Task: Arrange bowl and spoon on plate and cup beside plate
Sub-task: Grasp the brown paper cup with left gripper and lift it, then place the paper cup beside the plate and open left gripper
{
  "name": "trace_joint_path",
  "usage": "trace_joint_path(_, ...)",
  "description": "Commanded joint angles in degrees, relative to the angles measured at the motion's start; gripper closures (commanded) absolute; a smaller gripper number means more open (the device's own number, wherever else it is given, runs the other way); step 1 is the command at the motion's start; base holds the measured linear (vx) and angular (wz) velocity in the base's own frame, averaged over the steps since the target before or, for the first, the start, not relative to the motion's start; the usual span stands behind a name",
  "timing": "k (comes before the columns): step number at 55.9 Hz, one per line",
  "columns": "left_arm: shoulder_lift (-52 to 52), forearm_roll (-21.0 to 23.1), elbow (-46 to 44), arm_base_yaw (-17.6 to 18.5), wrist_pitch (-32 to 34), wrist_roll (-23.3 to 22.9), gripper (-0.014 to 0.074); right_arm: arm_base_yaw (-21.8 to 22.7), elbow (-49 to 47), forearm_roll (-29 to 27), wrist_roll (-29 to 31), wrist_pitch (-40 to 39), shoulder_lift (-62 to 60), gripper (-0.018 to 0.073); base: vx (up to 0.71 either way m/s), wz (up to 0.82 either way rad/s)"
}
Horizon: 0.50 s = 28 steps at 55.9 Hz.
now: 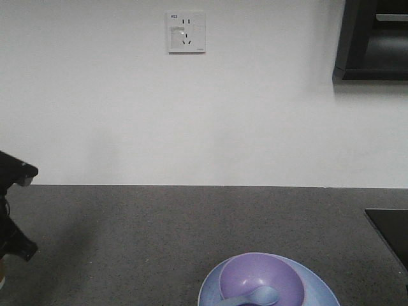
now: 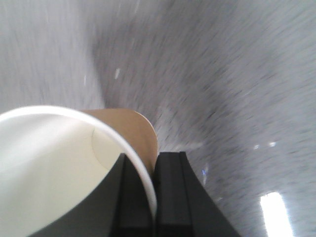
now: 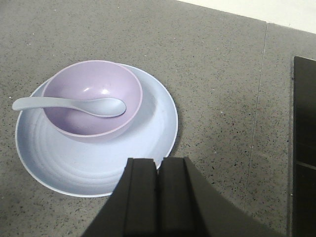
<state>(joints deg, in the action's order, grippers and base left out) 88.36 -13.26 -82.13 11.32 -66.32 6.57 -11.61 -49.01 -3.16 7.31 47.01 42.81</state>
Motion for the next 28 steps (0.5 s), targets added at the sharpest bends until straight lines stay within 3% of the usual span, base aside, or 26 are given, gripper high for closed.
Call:
trace_joint_path(1,-3.51,2.52,-5.6,3.41,2.32,2.08,0.06,0.06,-1.64,0.24,0.08,-4.14,-0.2,0.0568,0.0,0.0)
trace_joint_path(9,-3.0,5.67,-11.63,9.16,2.61,2.4,0.06,0.06,-1.64,0.24,0.08,-4.14,-0.2,0.0568,0.0,0.0)
trace_joint_path(28,3.39,5.97,-19.09,21.83,2.29,2.4,0.06,0.06,-1.64,0.24,0.08,-4.14,-0.2,0.0568,0.0,0.0)
